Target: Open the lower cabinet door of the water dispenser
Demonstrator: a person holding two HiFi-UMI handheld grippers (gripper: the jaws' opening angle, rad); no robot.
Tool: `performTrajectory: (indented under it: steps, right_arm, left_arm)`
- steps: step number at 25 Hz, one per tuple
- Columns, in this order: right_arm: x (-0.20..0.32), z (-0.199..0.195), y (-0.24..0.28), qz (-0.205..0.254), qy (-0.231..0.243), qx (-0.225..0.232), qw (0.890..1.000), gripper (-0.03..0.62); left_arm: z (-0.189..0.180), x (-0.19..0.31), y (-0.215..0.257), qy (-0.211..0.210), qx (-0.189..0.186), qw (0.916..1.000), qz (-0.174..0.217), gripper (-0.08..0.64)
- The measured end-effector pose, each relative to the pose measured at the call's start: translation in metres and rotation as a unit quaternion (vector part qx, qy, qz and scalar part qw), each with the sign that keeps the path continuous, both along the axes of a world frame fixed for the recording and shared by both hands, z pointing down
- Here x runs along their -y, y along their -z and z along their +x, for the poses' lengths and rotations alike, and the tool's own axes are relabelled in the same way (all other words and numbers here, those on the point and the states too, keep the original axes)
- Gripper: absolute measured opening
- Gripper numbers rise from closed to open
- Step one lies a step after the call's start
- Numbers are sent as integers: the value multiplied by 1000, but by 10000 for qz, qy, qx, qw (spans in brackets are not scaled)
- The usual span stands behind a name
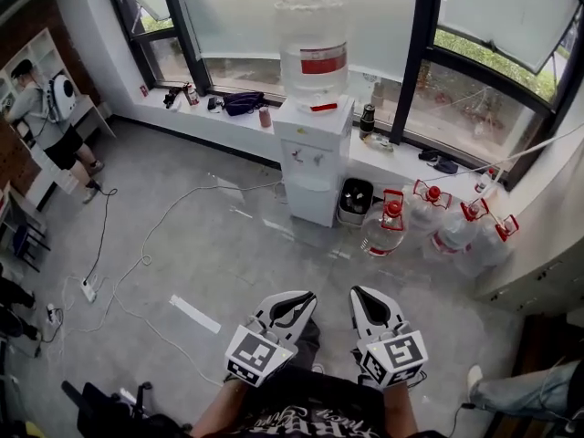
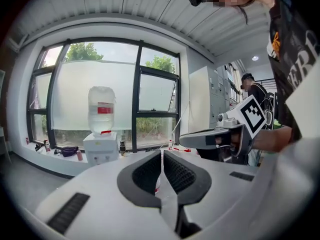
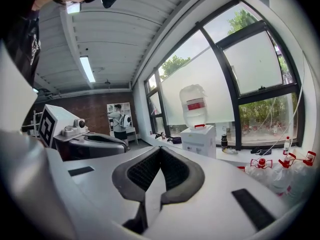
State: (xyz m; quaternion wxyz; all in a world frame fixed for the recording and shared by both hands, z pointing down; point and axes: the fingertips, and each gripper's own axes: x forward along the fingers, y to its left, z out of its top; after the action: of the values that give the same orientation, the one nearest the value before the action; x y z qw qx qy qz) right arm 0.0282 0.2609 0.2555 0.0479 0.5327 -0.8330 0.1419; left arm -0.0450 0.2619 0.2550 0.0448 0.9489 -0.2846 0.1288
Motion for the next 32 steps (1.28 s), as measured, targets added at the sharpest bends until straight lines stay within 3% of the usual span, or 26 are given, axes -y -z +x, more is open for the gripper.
performTrajectory:
  steps: [8, 17, 27, 32]
  right_arm:
    - [129, -11, -21, -221, 85, 90, 9997, 14]
    - [245, -2, -50, -443, -80, 12, 9990, 12]
    - [302, 4, -79, -759, -261, 4, 9968, 14]
    - [318, 14, -95, -873, -218, -108, 9959, 14]
  left_arm:
    - [-20, 125, -17, 206, -29, 9996, -198, 29]
    - [-32, 239, -48, 49, 138, 9994, -319, 29]
    - [-26, 292, -57, -314, 31, 9986, -421, 29]
    - [-21, 301, -75, -330, -157, 9965, -746, 29]
